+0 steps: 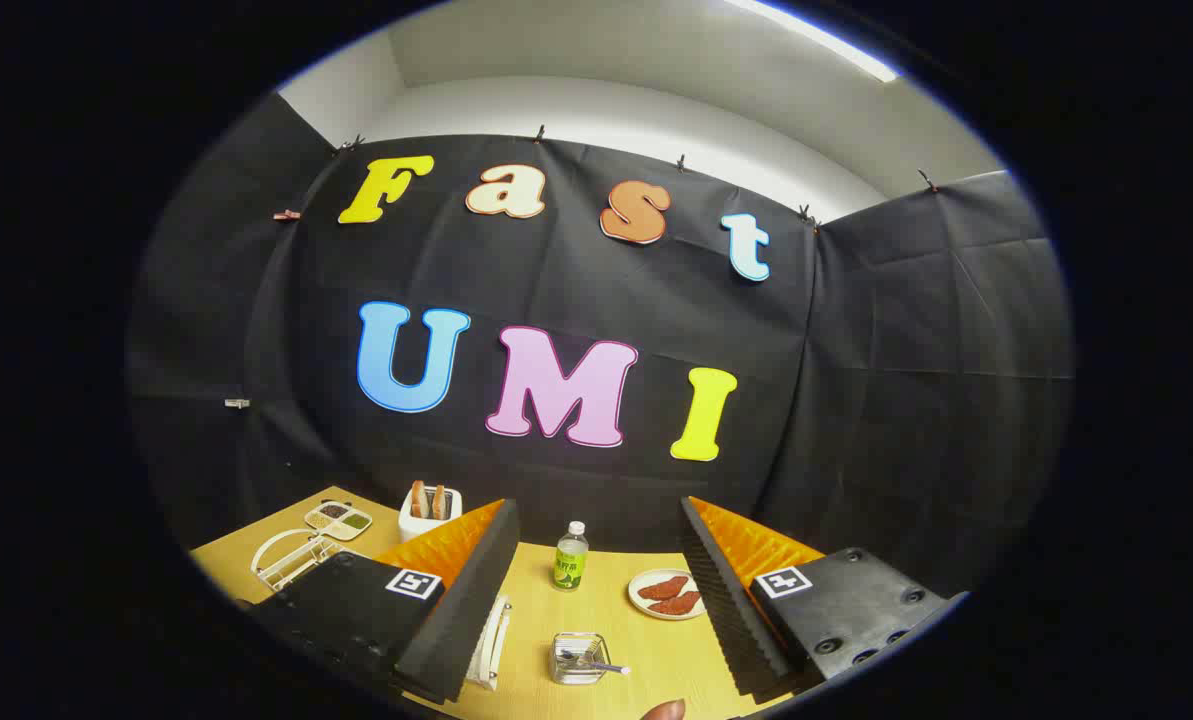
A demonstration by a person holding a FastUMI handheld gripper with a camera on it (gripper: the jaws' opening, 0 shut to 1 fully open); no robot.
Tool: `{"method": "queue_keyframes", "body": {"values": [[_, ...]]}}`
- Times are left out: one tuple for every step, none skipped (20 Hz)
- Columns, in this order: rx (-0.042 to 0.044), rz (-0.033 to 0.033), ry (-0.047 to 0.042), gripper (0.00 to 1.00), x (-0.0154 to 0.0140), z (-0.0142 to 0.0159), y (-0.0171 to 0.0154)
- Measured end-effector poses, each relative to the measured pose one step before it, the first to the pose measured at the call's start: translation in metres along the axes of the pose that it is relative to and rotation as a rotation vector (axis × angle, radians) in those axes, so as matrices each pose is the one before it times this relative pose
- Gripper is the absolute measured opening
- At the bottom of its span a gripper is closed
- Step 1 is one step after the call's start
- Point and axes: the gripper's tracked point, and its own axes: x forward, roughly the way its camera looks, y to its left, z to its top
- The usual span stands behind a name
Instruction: Take the plate from the dish rack, then take the spoon from the basket and place it into the plate.
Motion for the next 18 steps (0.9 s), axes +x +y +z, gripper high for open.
{"method": "queue_keyframes", "body": {"values": [[0.00178,0.00492,0.00440,0.98,0.00035,-0.00065,0.00433],[0.00179,0.00657,0.00534,0.98,0.00053,-0.00096,0.00515],[-0.00025,0.00621,0.00204,0.98,0.00105,0.00014,0.00475],[-0.00314,0.00428,-0.00081,0.98,0.00006,-0.00032,0.00223],[-0.00385,0.00197,-0.00020,0.98,0.00051,0.00044,0.00243],[-0.00206,0.00339,-0.00085,0.98,0.00063,-0.00006,0.00326],[0.00064,0.00321,-0.00047,0.98,0.00015,0.00008,0.00239],[0.00282,0.00393,0.00019,0.98,0.00002,0.00004,0.00256],[0.00313,0.00380,0.00299,0.98,0.00033,-0.00063,0.00248],[0.00264,0.00278,0.00401,0.98,0.00023,-0.00153,0.00161],[0.00204,0.00378,0.00361,0.98,0.00054,-0.00030,0.00175],[0.00113,0.00147,0.00344,0.98,0.00029,-0.00087,0.00133],[0.00038,0.00060,0.00682,0.98,0.00088,-0.00132,0.00088],[-0.00015,0.00162,0.00681,0.98,0.00091,-0.00172,0.00133],[0.00100,0.00342,0.00588,0.98,0.00027,-0.00161,0.00216],[0.00291,0.00556,0.00630,0.98,0.00162,-0.00052,0.00295],[0.00504,0.00872,0.00899,0.98,0.00187,-0.00050,0.00400],[0.00630,0.01248,0.00951,0.98,0.00202,-0.00083,0.00576]]}}
